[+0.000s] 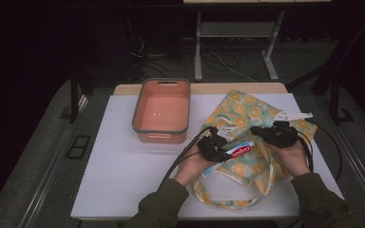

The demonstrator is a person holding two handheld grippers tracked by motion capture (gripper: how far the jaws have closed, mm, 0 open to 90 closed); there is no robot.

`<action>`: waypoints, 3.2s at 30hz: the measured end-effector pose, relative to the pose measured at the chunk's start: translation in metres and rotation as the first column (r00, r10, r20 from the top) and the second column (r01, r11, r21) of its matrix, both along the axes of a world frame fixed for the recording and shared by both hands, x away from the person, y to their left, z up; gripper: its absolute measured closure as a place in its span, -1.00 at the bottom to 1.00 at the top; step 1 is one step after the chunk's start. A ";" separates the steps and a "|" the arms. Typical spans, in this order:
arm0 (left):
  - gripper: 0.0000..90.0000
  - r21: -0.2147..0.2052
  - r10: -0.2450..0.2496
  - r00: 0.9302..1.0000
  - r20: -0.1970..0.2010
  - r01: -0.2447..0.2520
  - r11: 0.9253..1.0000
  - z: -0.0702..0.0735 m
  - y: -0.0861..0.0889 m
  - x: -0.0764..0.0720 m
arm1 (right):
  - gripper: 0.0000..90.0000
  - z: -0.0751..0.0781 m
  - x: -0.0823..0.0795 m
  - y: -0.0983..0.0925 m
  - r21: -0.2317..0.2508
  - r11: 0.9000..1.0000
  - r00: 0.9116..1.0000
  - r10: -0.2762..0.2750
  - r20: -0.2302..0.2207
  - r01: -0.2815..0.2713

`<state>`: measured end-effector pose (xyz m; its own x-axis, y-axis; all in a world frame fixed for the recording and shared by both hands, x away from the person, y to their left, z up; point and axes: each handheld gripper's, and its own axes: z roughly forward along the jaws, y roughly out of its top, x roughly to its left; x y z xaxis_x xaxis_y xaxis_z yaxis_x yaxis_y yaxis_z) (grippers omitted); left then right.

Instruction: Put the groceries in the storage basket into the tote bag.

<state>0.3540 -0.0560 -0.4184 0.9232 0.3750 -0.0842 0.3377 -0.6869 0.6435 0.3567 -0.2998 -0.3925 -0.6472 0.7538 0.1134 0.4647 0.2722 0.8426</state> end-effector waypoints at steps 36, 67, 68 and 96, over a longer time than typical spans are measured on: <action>-0.07 -0.013 0.067 0.996 0.064 -0.066 0.998 -0.021 0.076 -0.028 | 1.00 -0.004 -0.001 0.003 -0.019 1.000 1.000 0.012 -0.005 -0.012; 0.93 -0.079 0.024 0.985 0.172 -0.011 0.997 0.000 0.011 -0.003 | 1.00 0.000 -0.002 0.001 0.007 1.000 1.000 0.009 0.008 -0.009; 0.93 -0.084 0.028 0.985 0.170 -0.013 0.996 0.000 0.007 -0.001 | 1.00 0.000 -0.002 0.001 0.009 1.000 1.000 0.009 0.009 -0.009; 0.24 -0.240 0.112 0.987 0.113 -0.082 0.967 0.020 0.075 -0.025 | 1.00 0.009 -0.013 0.002 0.028 0.999 0.999 0.042 0.020 -0.043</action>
